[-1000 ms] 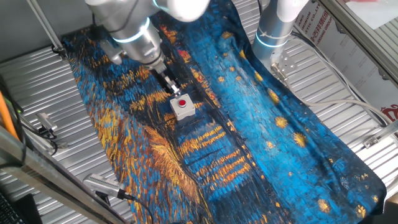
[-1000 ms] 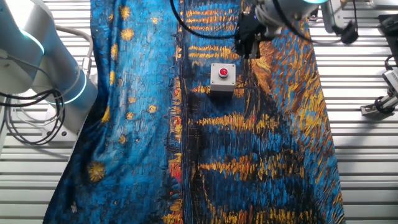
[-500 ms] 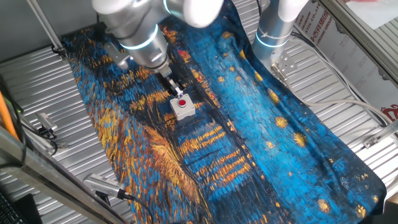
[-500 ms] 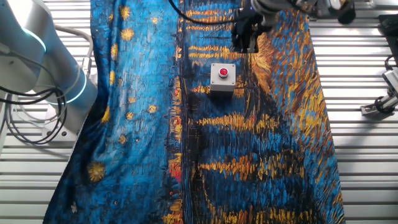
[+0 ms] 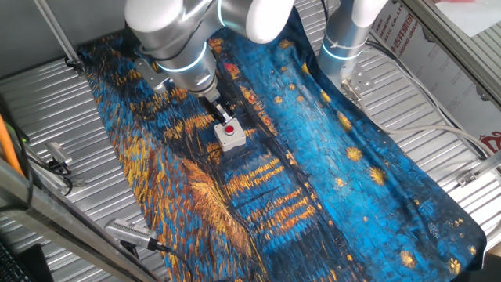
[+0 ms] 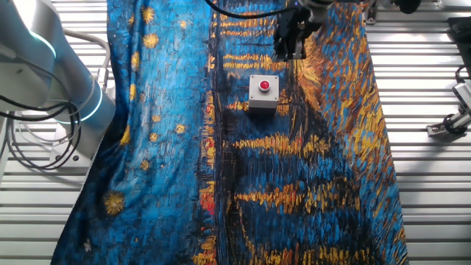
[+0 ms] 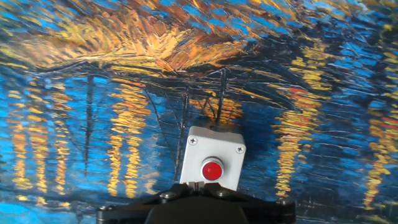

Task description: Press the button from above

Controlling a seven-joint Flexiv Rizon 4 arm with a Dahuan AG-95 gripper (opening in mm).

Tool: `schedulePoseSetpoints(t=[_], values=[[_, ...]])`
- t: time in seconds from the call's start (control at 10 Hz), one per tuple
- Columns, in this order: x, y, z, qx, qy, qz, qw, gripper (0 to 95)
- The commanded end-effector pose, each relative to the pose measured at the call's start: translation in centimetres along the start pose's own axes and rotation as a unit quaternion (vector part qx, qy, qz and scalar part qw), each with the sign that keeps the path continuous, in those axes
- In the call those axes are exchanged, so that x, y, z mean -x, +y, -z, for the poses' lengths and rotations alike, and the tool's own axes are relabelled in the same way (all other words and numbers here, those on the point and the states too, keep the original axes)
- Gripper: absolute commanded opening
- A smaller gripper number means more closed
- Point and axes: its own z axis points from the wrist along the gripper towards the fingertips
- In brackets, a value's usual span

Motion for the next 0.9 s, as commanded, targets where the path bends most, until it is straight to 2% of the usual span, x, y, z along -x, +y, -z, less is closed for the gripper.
schedulePoseSetpoints(t=[0.1, 0.4, 0.7, 0.9], values=[[0.3, -0.2, -0.6, -0.001, -0.001, 0.001, 1.0, 0.0], [0.6, -0.2, -1.2, -0.001, -0.002, 0.003, 1.0, 0.0], [1.7, 0.5, -1.7, 0.0, 0.001, -0.004, 1.0, 0.0], [1.8, 0.6, -1.8, 0.001, 0.002, -0.003, 1.0, 0.0]])
